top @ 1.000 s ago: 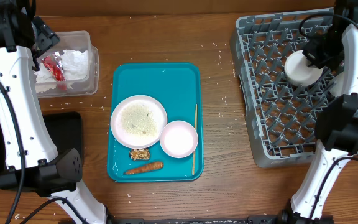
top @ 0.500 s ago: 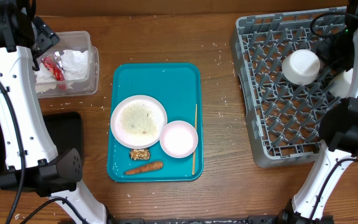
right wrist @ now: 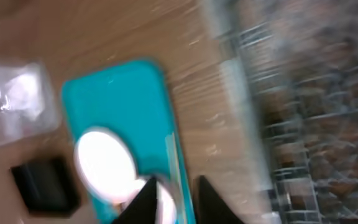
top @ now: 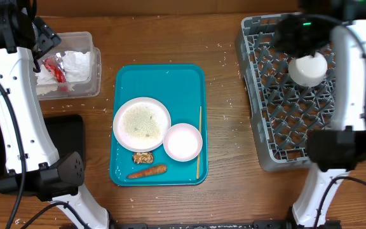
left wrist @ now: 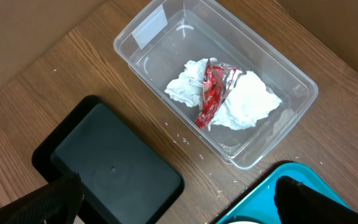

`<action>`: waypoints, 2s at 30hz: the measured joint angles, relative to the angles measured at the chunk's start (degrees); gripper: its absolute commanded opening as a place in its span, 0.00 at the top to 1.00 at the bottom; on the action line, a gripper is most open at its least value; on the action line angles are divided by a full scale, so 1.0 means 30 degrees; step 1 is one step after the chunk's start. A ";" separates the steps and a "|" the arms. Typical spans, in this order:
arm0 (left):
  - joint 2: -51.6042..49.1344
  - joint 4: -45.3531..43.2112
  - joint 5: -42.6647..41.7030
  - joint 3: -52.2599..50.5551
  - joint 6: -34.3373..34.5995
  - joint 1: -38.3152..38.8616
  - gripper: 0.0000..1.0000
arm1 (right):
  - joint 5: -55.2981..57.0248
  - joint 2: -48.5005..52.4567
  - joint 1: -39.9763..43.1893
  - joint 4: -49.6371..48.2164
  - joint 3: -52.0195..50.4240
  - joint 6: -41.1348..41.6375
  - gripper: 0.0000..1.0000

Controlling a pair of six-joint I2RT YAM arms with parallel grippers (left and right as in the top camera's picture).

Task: Sort waste into correct bins and load items into the dishwasher
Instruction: 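Reach the right gripper to the tray and grasp the pink bowl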

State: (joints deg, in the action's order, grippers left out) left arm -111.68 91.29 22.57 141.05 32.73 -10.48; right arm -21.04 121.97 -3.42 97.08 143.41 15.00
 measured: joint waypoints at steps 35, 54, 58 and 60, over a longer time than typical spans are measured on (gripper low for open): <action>0.0000 0.0000 -0.0007 0.0000 0.0000 0.0000 0.00 | 0.6819 -0.0029 -1.7107 -0.8918 -1.4083 0.6666 0.46; 0.0000 -0.0007 -0.0007 0.0000 0.0000 0.0000 0.00 | 0.7351 -0.0029 -1.7158 -1.1890 -1.5242 0.7009 0.68; 0.0000 0.0000 -0.0007 0.0000 0.0000 0.0000 0.00 | 0.7606 0.0051 -1.7172 -1.1963 -1.5242 0.7009 0.71; 0.0000 0.0000 -0.0007 0.0000 0.0000 0.0000 0.00 | 0.7672 0.0153 -1.7180 -1.1948 -1.5242 0.7002 0.75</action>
State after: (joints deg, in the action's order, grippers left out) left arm -111.68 91.29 22.55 141.05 32.73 -10.48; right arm 1.98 122.43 -54.96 61.23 97.69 36.01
